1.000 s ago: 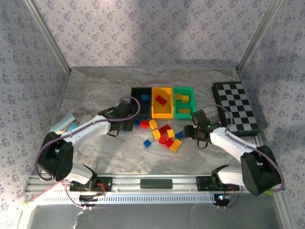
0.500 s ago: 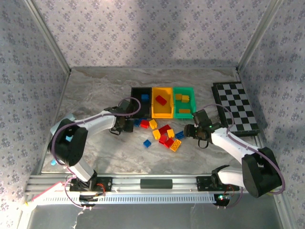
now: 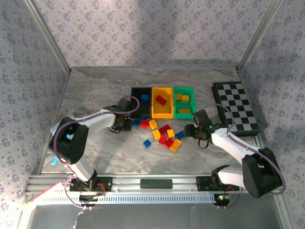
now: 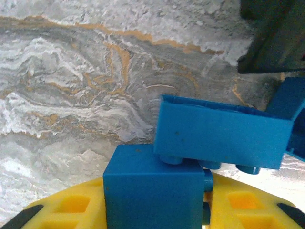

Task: Sort the legos into containers by color
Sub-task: Pick up the lego from the center of the table, then place the lego in the container.

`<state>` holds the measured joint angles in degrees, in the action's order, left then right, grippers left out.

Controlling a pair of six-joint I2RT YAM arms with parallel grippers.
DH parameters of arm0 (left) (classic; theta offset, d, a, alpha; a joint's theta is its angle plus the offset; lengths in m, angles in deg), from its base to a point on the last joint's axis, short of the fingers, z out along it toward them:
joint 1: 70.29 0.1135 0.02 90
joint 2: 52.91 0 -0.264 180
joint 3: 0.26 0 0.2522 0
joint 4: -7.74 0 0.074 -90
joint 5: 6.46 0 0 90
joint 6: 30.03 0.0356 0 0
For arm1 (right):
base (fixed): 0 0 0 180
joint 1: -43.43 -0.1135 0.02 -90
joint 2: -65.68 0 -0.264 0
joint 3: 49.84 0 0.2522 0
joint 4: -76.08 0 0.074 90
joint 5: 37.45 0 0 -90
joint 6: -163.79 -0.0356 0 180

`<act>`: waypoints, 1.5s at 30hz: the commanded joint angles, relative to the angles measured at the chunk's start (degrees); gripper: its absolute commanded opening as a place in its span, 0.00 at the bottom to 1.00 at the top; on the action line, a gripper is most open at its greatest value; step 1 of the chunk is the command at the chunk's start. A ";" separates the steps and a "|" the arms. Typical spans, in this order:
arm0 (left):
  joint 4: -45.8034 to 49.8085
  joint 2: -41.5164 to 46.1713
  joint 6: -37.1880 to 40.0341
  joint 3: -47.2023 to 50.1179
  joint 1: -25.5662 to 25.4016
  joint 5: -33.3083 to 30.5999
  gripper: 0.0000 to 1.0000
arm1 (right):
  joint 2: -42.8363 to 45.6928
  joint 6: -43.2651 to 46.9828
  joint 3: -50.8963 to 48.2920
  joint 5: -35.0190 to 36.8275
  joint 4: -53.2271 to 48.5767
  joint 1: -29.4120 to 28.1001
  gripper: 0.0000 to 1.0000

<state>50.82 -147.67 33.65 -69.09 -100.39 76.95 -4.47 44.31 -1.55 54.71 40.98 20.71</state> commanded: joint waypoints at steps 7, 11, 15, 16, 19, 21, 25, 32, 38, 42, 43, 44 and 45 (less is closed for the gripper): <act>5.43 10.45 -0.72 -3.70 -0.05 1.71 0.37 | 0.65 0.56 -0.49 0.40 0.00 0.34 0.66; 4.33 14.90 -1.88 -5.62 -0.11 3.87 0.38 | 0.37 0.73 -0.40 0.32 0.19 0.20 0.66; 2.84 12.88 -1.67 -10.04 -0.08 5.13 0.38 | -0.20 0.82 -0.04 -0.03 -0.25 0.06 0.66; 2.93 11.13 -1.34 -11.81 -0.11 5.48 0.38 | -0.03 0.82 -0.09 0.11 -0.27 -0.15 0.66; 4.05 4.92 0.02 -17.52 -0.22 5.78 0.39 | 0.10 0.75 -0.16 0.29 -0.19 -0.31 0.66; 3.89 1.19 0.98 -20.38 -0.33 5.07 0.39 | 0.47 0.75 -0.28 0.04 -0.44 -0.47 0.66; 6.29 -6.22 2.43 -27.22 -1.19 1.21 0.45 | 1.07 0.78 -0.62 -0.23 -0.45 -0.89 0.67; 7.67 -7.00 3.96 -30.54 -4.24 -4.16 0.65 | 0.45 1.09 -0.28 -1.41 -0.75 -1.59 0.67; 3.44 1.60 3.92 -21.58 -5.65 -5.33 0.76 | -0.90 1.58 0.71 -0.85 -1.28 -4.75 0.67; -0.27 8.40 3.41 -13.93 -6.32 -4.08 0.76 | -1.72 -0.49 -0.16 -1.09 -0.26 -6.82 0.67; -1.06 10.15 3.22 -11.94 -6.64 -3.97 0.77 | -2.04 -1.11 -0.09 -0.81 -0.15 -7.15 0.67; -2.15 11.89 3.06 -9.91 -6.88 -3.51 0.76 | -2.39 -1.64 0.09 -0.84 -0.10 -7.12 0.67; -3.40 13.32 2.95 -7.87 -7.21 -2.69 0.76 | -2.66 -2.03 0.51 -0.87 -0.09 -7.10 0.67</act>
<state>51.28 -137.96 36.95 -80.57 -106.60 73.47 -6.32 44.22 -1.68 53.61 41.19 13.89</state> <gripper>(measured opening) 0.764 0.670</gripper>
